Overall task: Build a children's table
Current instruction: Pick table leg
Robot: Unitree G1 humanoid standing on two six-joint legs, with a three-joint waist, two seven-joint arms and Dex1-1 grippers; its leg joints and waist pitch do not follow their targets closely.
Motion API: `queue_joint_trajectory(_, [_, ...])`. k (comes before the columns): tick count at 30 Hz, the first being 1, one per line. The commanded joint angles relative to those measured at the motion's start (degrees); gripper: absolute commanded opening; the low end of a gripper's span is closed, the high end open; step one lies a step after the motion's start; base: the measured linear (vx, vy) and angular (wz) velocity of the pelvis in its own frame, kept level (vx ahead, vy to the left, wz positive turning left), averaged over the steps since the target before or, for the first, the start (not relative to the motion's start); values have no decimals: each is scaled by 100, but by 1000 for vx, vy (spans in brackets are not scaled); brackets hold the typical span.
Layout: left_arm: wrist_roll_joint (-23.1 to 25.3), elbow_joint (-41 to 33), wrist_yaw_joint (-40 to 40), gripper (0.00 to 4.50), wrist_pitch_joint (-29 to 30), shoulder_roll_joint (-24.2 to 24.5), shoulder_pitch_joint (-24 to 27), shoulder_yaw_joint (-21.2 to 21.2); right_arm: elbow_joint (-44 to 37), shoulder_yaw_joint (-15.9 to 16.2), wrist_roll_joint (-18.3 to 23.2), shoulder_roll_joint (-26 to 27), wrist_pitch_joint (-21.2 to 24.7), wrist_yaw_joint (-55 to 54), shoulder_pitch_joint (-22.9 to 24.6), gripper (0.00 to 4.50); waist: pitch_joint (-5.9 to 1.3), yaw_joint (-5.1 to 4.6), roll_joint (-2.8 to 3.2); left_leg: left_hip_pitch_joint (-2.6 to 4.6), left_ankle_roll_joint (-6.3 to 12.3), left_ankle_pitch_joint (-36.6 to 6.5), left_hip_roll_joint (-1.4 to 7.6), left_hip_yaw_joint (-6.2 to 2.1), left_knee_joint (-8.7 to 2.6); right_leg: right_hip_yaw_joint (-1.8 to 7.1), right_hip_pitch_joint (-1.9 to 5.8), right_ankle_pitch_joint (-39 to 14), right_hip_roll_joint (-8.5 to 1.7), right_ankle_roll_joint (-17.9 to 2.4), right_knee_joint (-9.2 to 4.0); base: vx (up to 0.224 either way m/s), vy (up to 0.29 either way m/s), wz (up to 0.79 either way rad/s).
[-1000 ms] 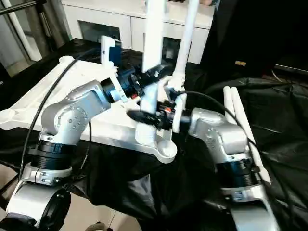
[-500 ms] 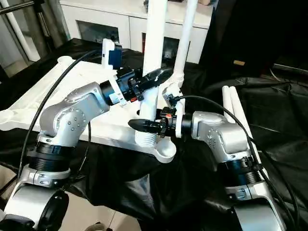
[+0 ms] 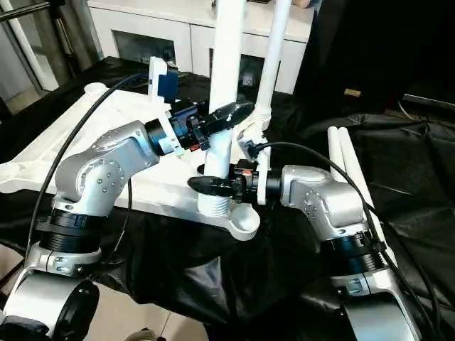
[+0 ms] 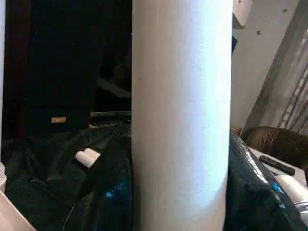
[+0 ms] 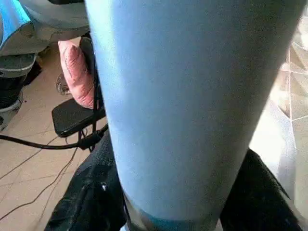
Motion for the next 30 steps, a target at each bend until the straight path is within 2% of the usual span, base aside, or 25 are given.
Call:
queue_joint_trajectory(1, [-97, -236, -216, 184, 89, 0, 11, -181, 26, -127, 4, -33, 30, -88, -71, 198, -428, -26, -45, -10, 154, -396, 93, 0, -309, 275, 386, -715, -406, -952, -398, 0, 0, 0])
queue_joint_trajectory(2, [-67, -230, -212, 184, 62, 2, 12, -197, 28, -131, 6, -28, 28, -92, -70, 197, -428, -22, -15, -9, 143, -410, 93, -4, -308, 274, 383, -725, -406, -952, -395, 0, 0, 0])
queue_joint_trajectory(3, [-20, -218, -197, 184, 20, 5, 11, -216, 29, -135, 7, -23, 26, -96, -70, 196, -433, -25, -32, -6, 141, -418, 93, -1, -307, 275, 386, -712, -404, -946, -402, 0, 0, 0])
queue_joint_trajectory(4, [60, -194, -174, 240, -5, 30, 4, -258, 31, -150, 10, -10, 21, -111, -65, 195, -434, -24, -31, -7, 141, -398, 93, -3, -306, 277, 385, -651, -401, -957, -393, 0, 0, 0])
queue_joint_trajectory(5, [37, -174, -188, 254, 39, 28, -1, -257, 30, -162, 12, 1, 15, -124, -60, 195, -435, -26, -34, -8, 143, -387, 92, -2, -305, 275, 388, -615, -399, -969, -388, 0, 0, 0])
queue_joint_trajectory(6, [14, -160, -192, 260, 29, 6, -5, -234, 30, -176, 9, 15, 1, -148, -50, 195, -436, -22, -9, -5, 137, -391, 95, -6, -305, 275, 385, -606, -403, -980, -384, 0, 0, 0])
queue_joint_trajectory(9, [-30, -159, -179, 275, 6, -18, -19, -166, 23, -212, 4, 60, -46, -234, -9, 195, -434, -29, -22, -7, 126, -416, 91, -3, -307, 275, 390, -612, -400, -998, -389, 0, 0, 0])
queue_joint_trajectory(11, [61, -165, -120, 302, -182, -30, -2, -141, 9, -250, -1, 111, -111, -323, 40, 194, -435, -27, -11, 0, 111, -442, 95, -6, -311, 275, 386, -644, -404, -987, -397, 0, 0, 0])
queue_joint_trajectory(12, [121, -129, -32, 304, -370, -79, 26, -84, 3, -315, 1, 179, -189, -441, 84, 194, -431, -28, 8, -1, 105, -453, 97, -9, -313, 275, 383, -646, -403, -987, -398, 0, 0, 0])
queue_joint_trajectory(13, [121, -129, -32, 304, -370, -79, 26, -84, 3, -315, 1, 179, -189, -441, 84, 194, -434, -30, -8, -7, 96, -461, 96, -6, -311, 278, 390, -620, -409, -980, -400, 0, 0, 0])
queue_joint_trajectory(15, [208, -135, 271, 304, -726, -151, 151, 137, 10, -605, 12, 444, -432, -926, 218, 194, -434, -35, 40, -3, 60, -499, 96, -15, -315, 274, 378, -606, -405, -989, -398, 0, 0, 0])
queue_joint_trajectory(16, [237, -141, 399, 304, -890, -172, 205, 247, 25, -742, 2, 559, -544, -1168, 273, 194, -435, -39, 32, -5, 51, -518, 99, -11, -315, 278, 377, -618, -411, -976, -414, 0, 0, 0])
queue_joint_trajectory(17, [236, -143, 407, 304, -897, -173, 209, 256, 27, -751, 0, 566, -553, -1187, 277, 194, -431, -45, 21, -7, 32, -519, 104, -11, -321, 280, 377, -624, -419, -976, -417, 0, 0, 0])
queue_joint_trajectory(19, [172, -217, 530, 304, -994, -172, 296, 467, 90, -1001, -59, 756, -767, -1675, 367, 193, -439, -56, 55, 2, -30, -544, 93, -17, -327, 269, 382, -592, -397, -966, -403, 0, 0, 0])
queue_joint_trajectory(22, [158, -296, 489, 304, -962, -84, 372, 523, 101, -1171, -80, 879, -916, -1990, 436, 193, -435, -77, 51, 10, -61, -602, 87, -14, -338, 270, 378, -680, -395, -908, -407, 0, 0, 0])
queue_joint_trajectory(23, [196, -323, 418, 304, -988, -1, 439, 506, 81, -1264, -61, 945, -963, -2134, 483, 193, -437, -100, 91, 19, -68, -620, 90, -19, -340, 268, 368, -653, -388, -910, -419, 0, 0, 0])
queue_joint_trajectory(24, [405, -267, 124, 304, -1168, 284, 574, 364, -2, -1350, -118, 977, -1036, -2338, 593, 193, -430, -111, 84, 16, -64, -638, 90, -23, -346, 268, 365, -649, -388, -913, -413, 0, 0, 0])
queue_joint_trajectory(25, [530, -214, -117, 304, -1255, 490, 648, 240, -66, -1350, -182, 942, -1042, -2395, 668, 193, -429, -130, 86, 10, -42, -625, 74, -29, -361, 265, 366, -716, -380, -832, -424, 0, 0, 0])
queue_joint_trajectory(26, [1012, -19, -542, 304, -1648, 950, 780, -178, -208, -1302, -371, 841, -1065, -2489, 816, 193, -426, -143, 89, 18, -30, -623, 71, -35, -369, 267, 363, -777, -367, -725, -438, 0, 0, 0])
queue_joint_trajectory(27, [1189, 52, -671, 304, -1811, 1091, 820, -327, -251, -1284, -433, 808, -1067, -2519, 859, 193, -425, -182, 105, 20, -56, -642, 70, -28, -373, 276, 363, -820, -363, -657, -426, 0, 0, 0])
queue_joint_trajectory(28, [1285, 92, -730, 304, -1906, 1158, 839, -406, -272, -1276, -465, 793, -1069, -2537, 879, 193, -424, -181, 120, 32, -75, -666, 71, -28, -372, 272, 354, -855, -363, -639, -440, 0, 0, 0])
queue_joint_trajectory(29, [1459, 213, -943, 304, -2063, 1305, 888, -600, -317, -1252, -502, 723, -1049, -2545, 939, 193, -421, -191, 49, 28, -72, -656, 71, -17, -371, 276, 365, -882, -365, -623, -451, 0, 0, 0])
queue_joint_trajectory(30, [1568, 294, -1085, 304, -2157, 1398, 920, -726, -346, -1236, -522, 675, -1036, -2547, 981, 193, -423, -176, 106, 23, -108, -645, 79, -23, -376, 283, 358, -926, -388, -646, -427, 0, 0, 0])
